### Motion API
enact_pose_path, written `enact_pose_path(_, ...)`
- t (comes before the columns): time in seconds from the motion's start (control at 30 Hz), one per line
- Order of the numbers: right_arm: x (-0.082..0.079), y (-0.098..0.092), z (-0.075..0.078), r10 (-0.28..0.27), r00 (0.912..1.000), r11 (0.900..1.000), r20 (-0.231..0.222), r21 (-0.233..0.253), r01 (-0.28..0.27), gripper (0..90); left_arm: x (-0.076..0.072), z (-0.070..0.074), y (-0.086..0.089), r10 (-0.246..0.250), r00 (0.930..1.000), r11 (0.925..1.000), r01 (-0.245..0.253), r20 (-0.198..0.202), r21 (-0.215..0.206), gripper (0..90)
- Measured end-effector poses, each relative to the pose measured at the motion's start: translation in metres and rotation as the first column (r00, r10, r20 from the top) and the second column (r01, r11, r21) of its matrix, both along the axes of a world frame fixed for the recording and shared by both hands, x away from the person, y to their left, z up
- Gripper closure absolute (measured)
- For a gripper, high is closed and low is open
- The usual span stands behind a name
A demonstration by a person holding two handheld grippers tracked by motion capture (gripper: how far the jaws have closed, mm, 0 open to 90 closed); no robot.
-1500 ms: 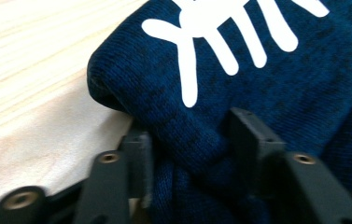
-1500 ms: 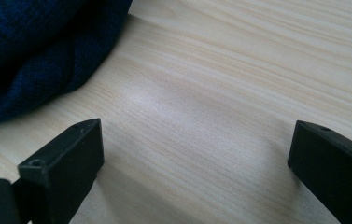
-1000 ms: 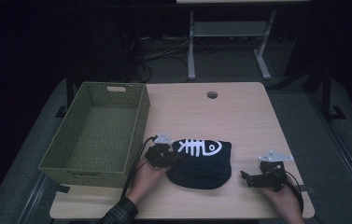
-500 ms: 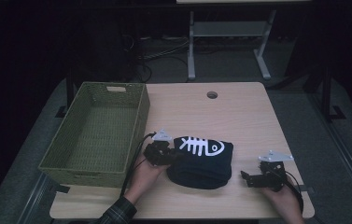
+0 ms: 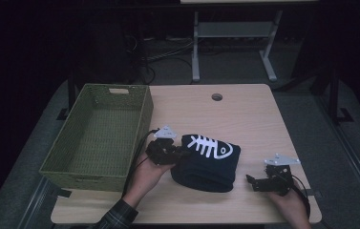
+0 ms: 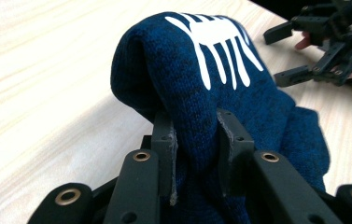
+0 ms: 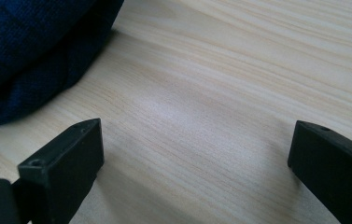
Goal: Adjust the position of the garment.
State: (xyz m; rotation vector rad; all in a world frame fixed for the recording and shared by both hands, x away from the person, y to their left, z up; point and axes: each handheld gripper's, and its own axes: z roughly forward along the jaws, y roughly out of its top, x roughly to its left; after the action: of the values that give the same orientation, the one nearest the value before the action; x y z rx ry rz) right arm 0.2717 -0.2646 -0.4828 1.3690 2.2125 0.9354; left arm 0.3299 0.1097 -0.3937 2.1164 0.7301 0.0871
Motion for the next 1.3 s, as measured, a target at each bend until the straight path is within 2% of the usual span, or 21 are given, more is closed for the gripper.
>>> enact_pose_path(0.33, 0.000, 0.000, 0.000, 0.001, 1.0000, 1.000, 0.002, -0.002, -0.001, 3.1, 0.001, 0.016, 0.000, -0.031, 0.9995, 0.9990, 0.031, 0.001, -0.033, 72.4)
enact_pose_path(0.53, 0.000, 0.000, 0.000, -0.001, 1.0000, 1.000, 0.004, 0.000, 0.001, 3.2, 0.006, 0.028, 0.002, -0.046, 0.9989, 0.9982, 0.046, 0.008, -0.038, 72.7)
enact_pose_path(1.03, 0.000, 0.000, 0.000, 0.002, 1.0000, 1.000, 0.002, -0.002, -0.002, 3.1, 0.013, 0.054, 0.015, -0.048, 0.9982, 0.9973, 0.050, 0.038, -0.054, 73.2)
enact_pose_path(1.3, 0.000, 0.000, 0.000, 0.001, 1.0000, 1.000, 0.001, -0.001, -0.001, 3.2, 0.017, 0.068, 0.026, -0.029, 0.9981, 0.9969, 0.033, 0.055, -0.071, 73.5)
